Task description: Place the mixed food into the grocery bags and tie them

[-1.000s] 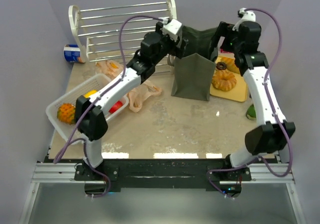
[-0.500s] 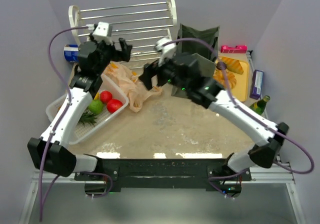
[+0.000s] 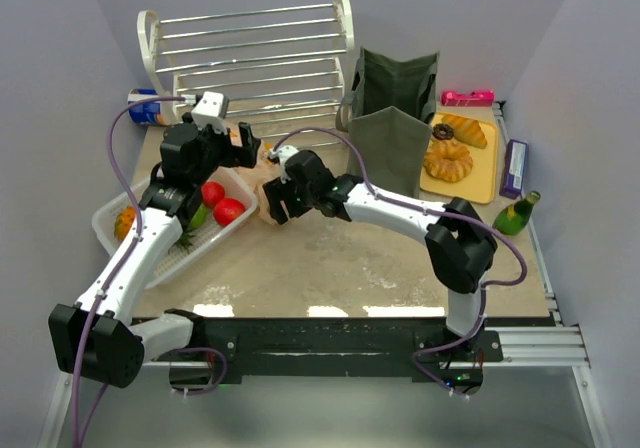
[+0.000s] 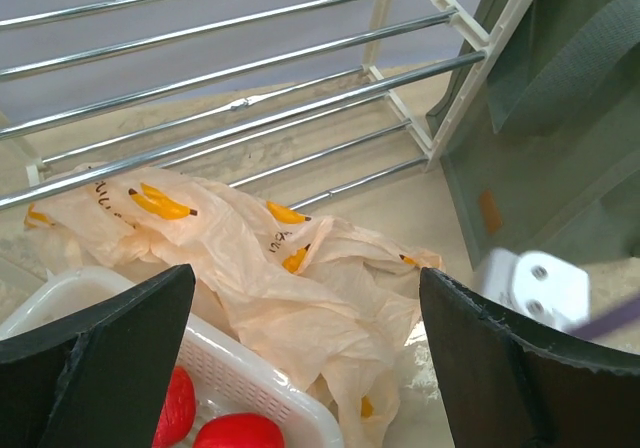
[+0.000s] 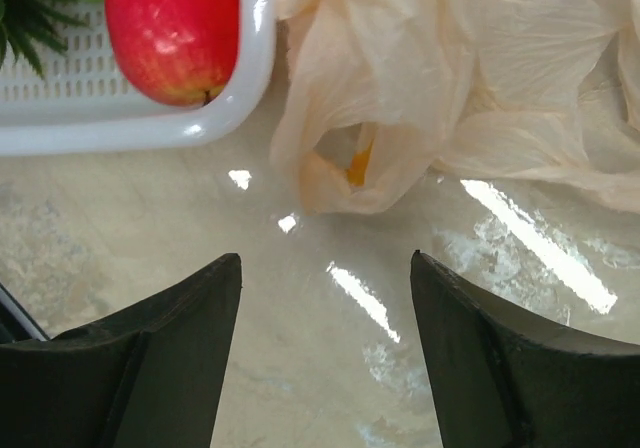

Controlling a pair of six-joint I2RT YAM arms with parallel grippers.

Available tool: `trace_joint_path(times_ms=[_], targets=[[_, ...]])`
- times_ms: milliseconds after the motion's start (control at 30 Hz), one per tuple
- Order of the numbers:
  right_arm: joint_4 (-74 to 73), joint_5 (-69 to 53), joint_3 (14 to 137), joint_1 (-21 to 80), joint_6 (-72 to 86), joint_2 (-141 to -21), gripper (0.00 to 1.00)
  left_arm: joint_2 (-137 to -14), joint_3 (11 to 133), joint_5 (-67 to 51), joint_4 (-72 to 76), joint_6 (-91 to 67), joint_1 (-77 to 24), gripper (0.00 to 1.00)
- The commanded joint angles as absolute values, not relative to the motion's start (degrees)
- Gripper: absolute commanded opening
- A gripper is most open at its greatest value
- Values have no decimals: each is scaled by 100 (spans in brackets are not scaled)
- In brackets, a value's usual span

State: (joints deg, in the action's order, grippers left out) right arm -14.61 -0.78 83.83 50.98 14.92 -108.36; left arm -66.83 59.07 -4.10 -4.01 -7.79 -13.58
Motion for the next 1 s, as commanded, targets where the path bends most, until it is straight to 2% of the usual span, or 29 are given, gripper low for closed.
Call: trace_joint_path(times_ms=[0,300,433,533,567,700,833,967], targets=[[-433,-728,8280,4633,1784,-10880,68,-6671,5950,-677,-220,-650,-1354,100],[-132,-1143,8902,4403,1266,-11742,62,-6653,5933,-826,-202,-510,-1354,100],[-26,-1353,9000,4359,1047,-11900,55,-6618,5976,-1159,-229,-413,-1354,98],[123,-1319,8895,4342,1011,-11708,12,-6478,5933,-1431,-211,-264,-1362,97],[149,-1249,8825,4350,1046,-11568,0,-6382,5907,-1511,-176,-159,-1371,96],[19,-1134,8219,4342,1195,-10777,0,-6170,5801,-1959,-97,209,-1730,91],[-790,-923,7981,4351,1292,-9803,0,-5960,5766,-1872,-439,1157,-2879,90],[-1370,-791,7709,4351,1344,-9089,0,-5477,5345,-2293,-115,1292,-3295,91]])
